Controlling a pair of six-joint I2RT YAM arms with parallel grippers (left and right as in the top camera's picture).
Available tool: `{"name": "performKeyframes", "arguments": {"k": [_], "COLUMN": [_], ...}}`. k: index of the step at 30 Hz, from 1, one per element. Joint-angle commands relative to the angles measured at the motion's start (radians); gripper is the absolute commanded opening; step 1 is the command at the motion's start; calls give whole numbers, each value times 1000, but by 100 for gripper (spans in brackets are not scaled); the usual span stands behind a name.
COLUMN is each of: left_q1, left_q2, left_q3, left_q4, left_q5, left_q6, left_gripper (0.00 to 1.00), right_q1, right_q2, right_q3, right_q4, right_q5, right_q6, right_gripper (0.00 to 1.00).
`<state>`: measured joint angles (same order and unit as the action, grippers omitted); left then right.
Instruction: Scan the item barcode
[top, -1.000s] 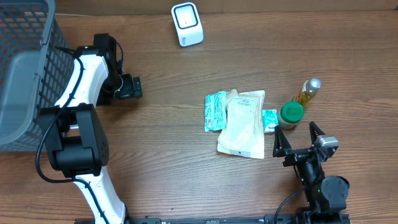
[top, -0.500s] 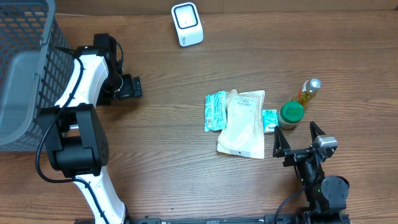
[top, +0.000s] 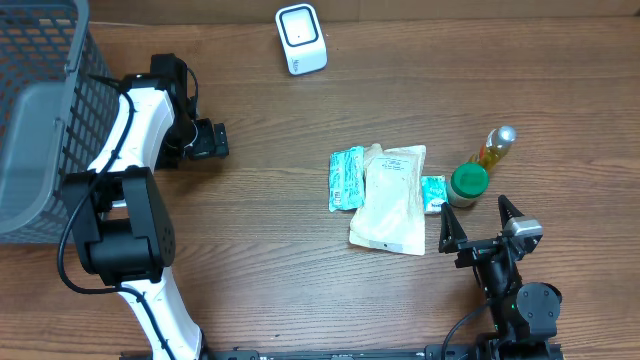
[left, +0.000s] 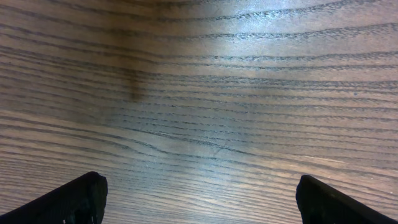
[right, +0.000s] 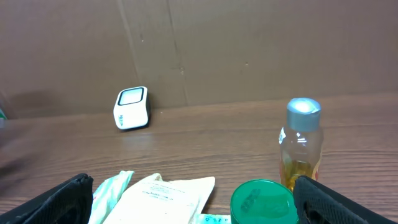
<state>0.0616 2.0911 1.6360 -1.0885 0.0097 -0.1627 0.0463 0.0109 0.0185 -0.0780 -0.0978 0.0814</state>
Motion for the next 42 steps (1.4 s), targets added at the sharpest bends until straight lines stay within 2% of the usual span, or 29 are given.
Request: {"name": "performKeyframes", "arguments": {"k": [1,12,17,33,42], "left_q1": [3,3,3,3,3], "left_q2": [-8,-8,-67,-780,-980], "left_q3": [14,14,14,14,14], "left_q4": [-3,-2,-3,-3,-4], "left_q5": [-10,-10,-10,-10,-10], "left_q6": [-14,-14,-14,-14,-14], "left_gripper": [100,100,99,99,99], "right_q1": [-3,-3,-3,-3,-3], "right_q2": [-8,-8,-8,-8,-8], "right_q3": [-11,-11,-11,-11,-11], "right_q4": [4,4,4,4,4], "right_q5": [-1,-1,-1,-1,-1], "right_q6": [-4,-4,-4,-4,-4], "right_gripper": [100,100,100,100,100]}}
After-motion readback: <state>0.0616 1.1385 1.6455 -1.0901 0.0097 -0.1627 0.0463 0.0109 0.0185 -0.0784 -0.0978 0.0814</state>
